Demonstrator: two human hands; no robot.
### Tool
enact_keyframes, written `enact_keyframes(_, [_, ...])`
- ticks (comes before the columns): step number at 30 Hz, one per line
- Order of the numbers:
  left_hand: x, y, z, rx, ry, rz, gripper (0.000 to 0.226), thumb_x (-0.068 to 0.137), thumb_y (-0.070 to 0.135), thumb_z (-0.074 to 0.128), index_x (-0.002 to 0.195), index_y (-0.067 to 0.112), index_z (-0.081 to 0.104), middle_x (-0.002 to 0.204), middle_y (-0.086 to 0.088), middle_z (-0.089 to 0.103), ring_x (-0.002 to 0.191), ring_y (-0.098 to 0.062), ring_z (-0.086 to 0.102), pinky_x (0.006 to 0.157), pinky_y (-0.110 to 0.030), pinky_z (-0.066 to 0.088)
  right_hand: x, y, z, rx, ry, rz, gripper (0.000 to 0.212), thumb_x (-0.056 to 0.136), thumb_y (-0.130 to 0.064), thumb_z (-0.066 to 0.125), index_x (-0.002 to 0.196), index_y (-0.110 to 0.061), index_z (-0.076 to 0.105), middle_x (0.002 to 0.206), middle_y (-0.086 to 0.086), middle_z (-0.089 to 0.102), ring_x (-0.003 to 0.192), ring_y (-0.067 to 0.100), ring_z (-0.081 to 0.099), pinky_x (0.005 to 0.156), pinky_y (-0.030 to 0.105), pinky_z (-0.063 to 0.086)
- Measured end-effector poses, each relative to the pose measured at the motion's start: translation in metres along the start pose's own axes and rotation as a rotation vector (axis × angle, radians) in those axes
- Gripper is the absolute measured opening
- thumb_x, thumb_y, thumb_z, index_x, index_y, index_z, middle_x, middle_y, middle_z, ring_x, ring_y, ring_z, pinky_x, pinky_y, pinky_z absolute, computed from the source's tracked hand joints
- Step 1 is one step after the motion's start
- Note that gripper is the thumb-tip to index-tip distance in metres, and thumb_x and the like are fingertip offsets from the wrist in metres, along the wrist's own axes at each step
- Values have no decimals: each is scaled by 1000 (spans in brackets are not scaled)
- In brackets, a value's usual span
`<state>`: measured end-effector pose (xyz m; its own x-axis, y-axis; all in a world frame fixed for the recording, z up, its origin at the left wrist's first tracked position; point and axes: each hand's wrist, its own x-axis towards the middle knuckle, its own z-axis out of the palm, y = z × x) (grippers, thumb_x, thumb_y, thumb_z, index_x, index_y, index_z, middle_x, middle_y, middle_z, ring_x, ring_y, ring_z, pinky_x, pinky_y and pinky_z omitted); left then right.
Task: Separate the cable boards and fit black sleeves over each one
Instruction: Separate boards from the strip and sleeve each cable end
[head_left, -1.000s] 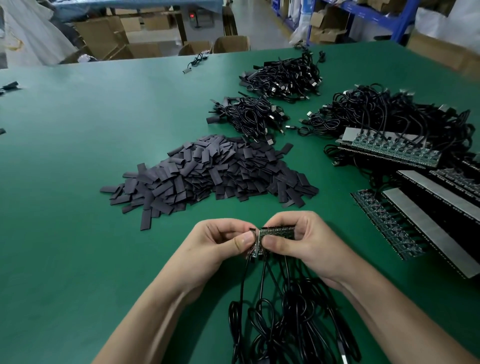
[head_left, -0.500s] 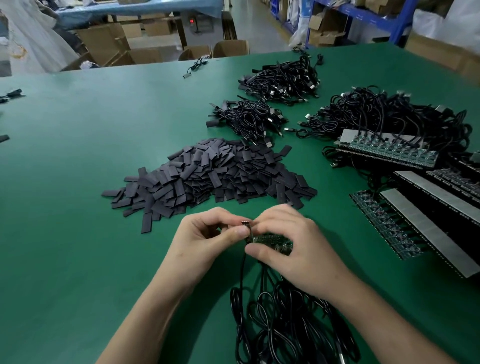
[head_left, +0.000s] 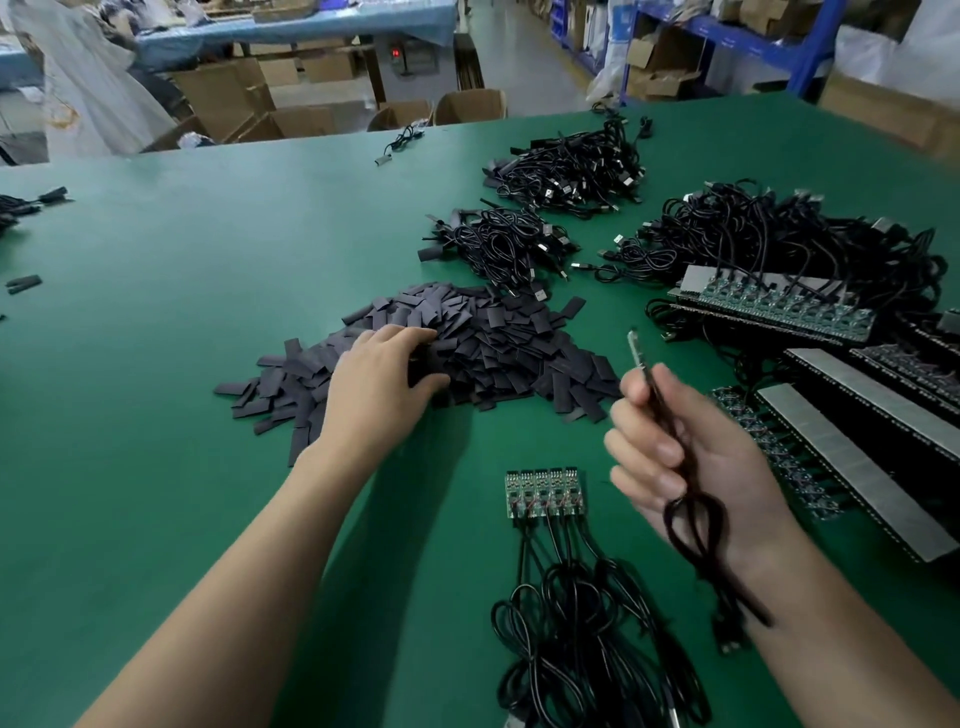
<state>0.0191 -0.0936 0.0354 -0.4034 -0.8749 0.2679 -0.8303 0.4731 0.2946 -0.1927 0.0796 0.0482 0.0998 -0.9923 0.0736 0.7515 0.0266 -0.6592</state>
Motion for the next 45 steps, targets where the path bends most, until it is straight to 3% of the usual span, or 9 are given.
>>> enact_keyframes(8, [10, -10, 11, 52, 65, 81, 43, 86, 38, 80, 126, 25, 71, 119, 2, 72, 111, -25, 60, 94, -43, 51, 4, 15, -5, -630, 204, 195, 25, 101, -34, 58, 83, -19, 67, 57, -3, 49, 44, 9, 41, 43, 20, 33])
enact_keyframes(14, [0, -12, 5, -35, 241, 120, 12, 91, 24, 76, 102, 24, 82, 97, 4, 77, 92, -24, 69, 81, -39, 55, 6, 22, -3, -739, 243, 185, 29, 104, -36, 56, 81, -22, 68, 57, -3, 51, 46, 10, 42, 50, 20, 37])
enact_keyframes(18, [-26, 4, -3, -567, 340, -11, 12, 93, 20, 75, 100, 26, 82, 93, 10, 76, 81, -10, 69, 73, -23, 54, 6, 23, -5, -739, 228, 147, 30, 95, -49, 62, 84, -23, 74, 57, -5, 47, 46, 10, 40, 51, 17, 41])
enact_keyframes(20, [-46, 21, -7, -930, 224, -28, 14, 93, 18, 74, 101, 27, 81, 90, 5, 77, 79, -8, 70, 72, -18, 54, 6, 24, -8, -725, 210, 139, 32, 94, -53, 66, 89, -22, 76, 58, -5, 44, 47, 10, 39, 50, 17, 41])
enact_keyframes(23, [-77, 39, -5, -1081, 53, 62, 14, 91, 19, 73, 102, 23, 81, 87, 0, 78, 80, -11, 73, 75, -17, 54, 6, 27, -10, -713, 186, 160, 40, 90, -59, 66, 96, -20, 78, 56, -5, 43, 45, 10, 37, 48, 17, 39])
enact_keyframes(29, [-94, 34, 2, -967, 20, 205, 13, 87, 13, 75, 98, 17, 82, 96, 3, 78, 90, -20, 76, 82, -36, 61, 6, 26, -10, -601, 162, 206, 28, 91, -46, 69, 87, -19, 77, 52, -5, 41, 40, 8, 35, 43, 18, 35])
enact_keyframes(35, [-95, 34, 2, -809, 49, 285, 12, 85, 18, 82, 96, 16, 81, 98, 10, 76, 91, -12, 74, 82, -25, 59, 6, 32, -5, -812, 254, 59, 23, 100, -16, 65, 78, -13, 71, 50, -6, 41, 39, 8, 30, 42, 18, 28])
enact_keyframes(40, [-94, 40, 6, -761, 92, 221, 28, 78, 31, 83, 104, 23, 78, 94, 14, 76, 87, -5, 73, 82, -21, 57, 5, 38, -1, -1020, 198, -29, 22, 91, -35, 68, 86, -14, 70, 53, -6, 45, 44, 7, 31, 46, 23, 26])
enact_keyframes(45, [-94, 34, 7, -806, 80, 204, 20, 82, 27, 81, 102, 29, 79, 98, 19, 76, 92, -7, 73, 84, -24, 57, 5, 33, -2, -858, 146, 9, 20, 98, -29, 63, 84, -18, 71, 55, -6, 40, 46, 8, 33, 46, 21, 29])
